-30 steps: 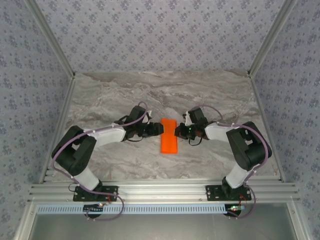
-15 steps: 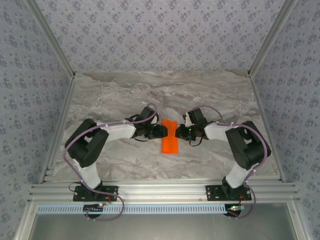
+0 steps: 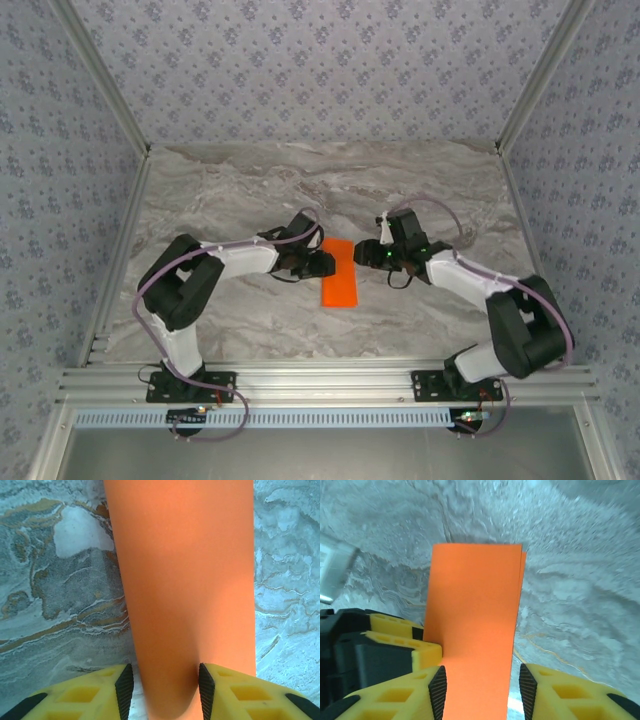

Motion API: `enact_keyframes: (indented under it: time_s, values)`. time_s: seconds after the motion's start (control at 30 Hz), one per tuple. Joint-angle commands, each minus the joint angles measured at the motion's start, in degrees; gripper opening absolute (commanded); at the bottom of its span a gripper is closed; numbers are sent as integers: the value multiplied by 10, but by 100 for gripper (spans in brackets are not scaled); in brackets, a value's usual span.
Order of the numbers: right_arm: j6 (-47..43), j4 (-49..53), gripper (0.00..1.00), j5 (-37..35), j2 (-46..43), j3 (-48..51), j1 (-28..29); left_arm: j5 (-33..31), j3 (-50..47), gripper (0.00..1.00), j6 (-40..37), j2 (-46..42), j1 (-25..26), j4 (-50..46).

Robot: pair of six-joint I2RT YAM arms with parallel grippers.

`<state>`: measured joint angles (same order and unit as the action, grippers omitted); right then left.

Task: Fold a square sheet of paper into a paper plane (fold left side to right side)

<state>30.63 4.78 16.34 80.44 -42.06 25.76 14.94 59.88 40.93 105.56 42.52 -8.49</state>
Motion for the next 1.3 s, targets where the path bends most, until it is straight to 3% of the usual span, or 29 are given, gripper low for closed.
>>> enact_keyframes:
  time_s: [0.0, 1.27]
  values:
    - [-15, 45, 52, -53, -36, 23, -6, -13, 12, 42, -15, 17, 5, -23]
    - [-10, 52, 55, -38, -61, 50, -21, -33, 27, 42, -42, 21, 7, -64]
